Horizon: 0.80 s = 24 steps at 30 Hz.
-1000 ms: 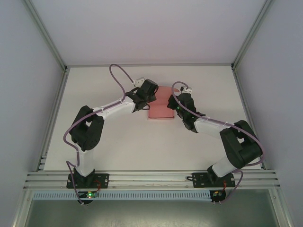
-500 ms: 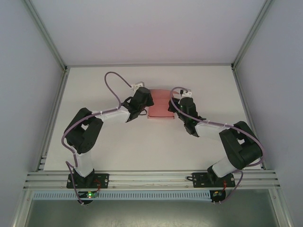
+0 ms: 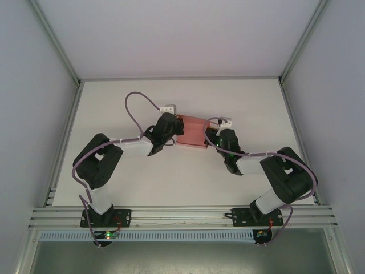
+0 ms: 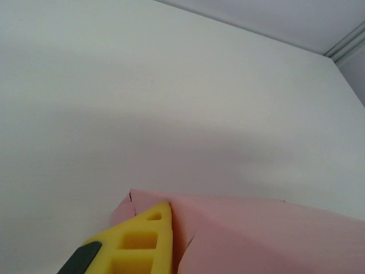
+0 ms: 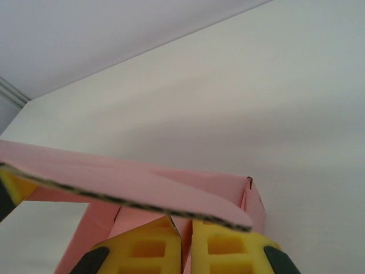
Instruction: Assemble paper box
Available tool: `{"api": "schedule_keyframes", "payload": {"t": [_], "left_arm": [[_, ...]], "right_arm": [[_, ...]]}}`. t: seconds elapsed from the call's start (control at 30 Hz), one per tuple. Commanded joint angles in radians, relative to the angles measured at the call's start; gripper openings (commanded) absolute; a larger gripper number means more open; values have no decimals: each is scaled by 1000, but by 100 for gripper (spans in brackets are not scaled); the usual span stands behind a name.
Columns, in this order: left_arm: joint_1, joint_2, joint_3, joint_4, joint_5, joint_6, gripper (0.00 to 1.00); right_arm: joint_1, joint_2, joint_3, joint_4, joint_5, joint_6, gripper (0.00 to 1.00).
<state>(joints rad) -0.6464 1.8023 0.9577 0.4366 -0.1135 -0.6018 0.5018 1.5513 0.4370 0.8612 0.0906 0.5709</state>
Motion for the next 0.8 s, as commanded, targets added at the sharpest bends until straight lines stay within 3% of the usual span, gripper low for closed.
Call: {"api": "schedule_keyframes", "payload": {"t": [0.0, 0.27, 0.37, 0.53, 0.6, 0.67, 0.77], "left_arm": [[-120, -15, -99, -39, 240, 57, 12], [-122, -40, -198, -27, 209, 89, 18], [-122, -64, -201, -36, 203, 80, 27], [-126, -163, -200, -134, 149, 60, 56], [-126, -212, -195, -208, 118, 66, 71], [-127, -269, -188, -306, 88, 75, 79], [-127, -355, -212, -363, 149, 95, 97]], "right_arm": [[81, 7, -36, -5, -163, -50, 8], [93, -20, -107, -24, -90, -156, 6], [100, -11, -113, -15, -78, -163, 5], [104, -31, -118, -22, -63, -173, 5], [106, -37, -111, -43, -55, -188, 5], [107, -35, -109, -51, -56, -197, 5], [109, -33, -107, -69, -36, -203, 4]]}}
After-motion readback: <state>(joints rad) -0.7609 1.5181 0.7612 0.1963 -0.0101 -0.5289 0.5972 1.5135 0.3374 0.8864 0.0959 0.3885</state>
